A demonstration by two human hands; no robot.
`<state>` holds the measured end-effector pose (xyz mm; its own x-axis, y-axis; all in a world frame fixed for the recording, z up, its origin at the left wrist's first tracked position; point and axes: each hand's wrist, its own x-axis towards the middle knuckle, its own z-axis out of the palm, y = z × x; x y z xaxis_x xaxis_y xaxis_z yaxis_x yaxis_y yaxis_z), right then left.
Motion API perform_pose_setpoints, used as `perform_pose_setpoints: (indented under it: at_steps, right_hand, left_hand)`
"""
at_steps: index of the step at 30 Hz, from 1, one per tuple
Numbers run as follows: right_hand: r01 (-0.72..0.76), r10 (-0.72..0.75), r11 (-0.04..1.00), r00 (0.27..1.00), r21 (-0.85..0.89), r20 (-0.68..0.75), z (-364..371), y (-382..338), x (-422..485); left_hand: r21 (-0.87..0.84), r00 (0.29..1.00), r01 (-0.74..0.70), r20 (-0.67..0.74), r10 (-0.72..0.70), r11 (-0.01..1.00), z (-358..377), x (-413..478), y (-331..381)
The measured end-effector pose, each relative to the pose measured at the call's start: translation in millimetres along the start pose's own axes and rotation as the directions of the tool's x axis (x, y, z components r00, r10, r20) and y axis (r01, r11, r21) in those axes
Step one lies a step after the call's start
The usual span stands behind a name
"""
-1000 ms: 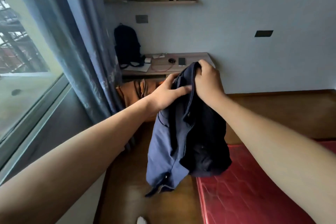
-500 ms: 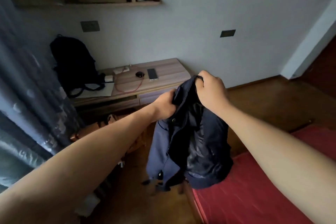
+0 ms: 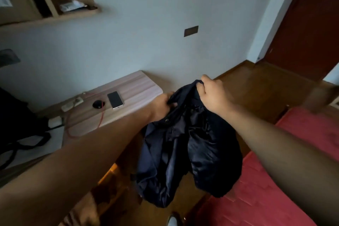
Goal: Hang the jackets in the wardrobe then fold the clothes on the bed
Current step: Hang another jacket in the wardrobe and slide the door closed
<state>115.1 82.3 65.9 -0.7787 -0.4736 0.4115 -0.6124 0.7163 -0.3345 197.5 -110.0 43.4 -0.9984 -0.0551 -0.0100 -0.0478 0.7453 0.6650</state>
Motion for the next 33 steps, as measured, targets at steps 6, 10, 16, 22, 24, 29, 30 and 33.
perform_pose_setpoints:
  at_steps: [6, 10, 16, 22, 24, 29, 30, 33]
  right_hand:
    - [-0.127, 0.127, 0.992, 0.991, 0.005, 0.046, -7, 45, 64]
    - [-0.211, 0.211, 0.978, 0.977, -0.007, 0.016, -15, 86, 95]
    - [-0.346, 0.343, 0.934, 0.938, -0.088, -0.048, -7, 159, 132]
    - [-0.447, 0.445, 0.887, 0.894, -0.12, -0.046, 20, 225, 215]
    - [-0.459, 0.46, 0.878, 0.888, -0.137, -0.028, 32, 245, 247]
    - [-0.503, 0.495, 0.849, 0.864, -0.162, -0.089, 54, 298, 309]
    - [-0.509, 0.498, 0.847, 0.861, -0.154, -0.105, 54, 308, 317]
    - [-0.553, 0.539, 0.814, 0.833, -0.177, -0.122, 49, 344, 335]
  left_hand:
    - [-0.082, 0.995, -0.063, 0.066, 0.068, 0.995, -7, 101, 14]
    - [-0.123, 0.981, -0.124, 0.134, 0.141, 0.985, 1, 170, 28]
    - [-0.119, 0.904, -0.32, 0.259, 0.341, 0.94, 28, 285, 38]
    - [-0.164, 0.847, -0.384, 0.329, 0.417, 0.909, 44, 413, 27]
    - [-0.168, 0.843, -0.369, 0.354, 0.405, 0.914, 47, 455, 21]
    - [-0.207, 0.814, -0.373, 0.394, 0.427, 0.904, 54, 547, 20]
    - [-0.223, 0.801, -0.385, 0.401, 0.445, 0.895, 56, 562, 24]
    - [-0.233, 0.749, -0.435, 0.443, 0.493, 0.87, 70, 607, 44]
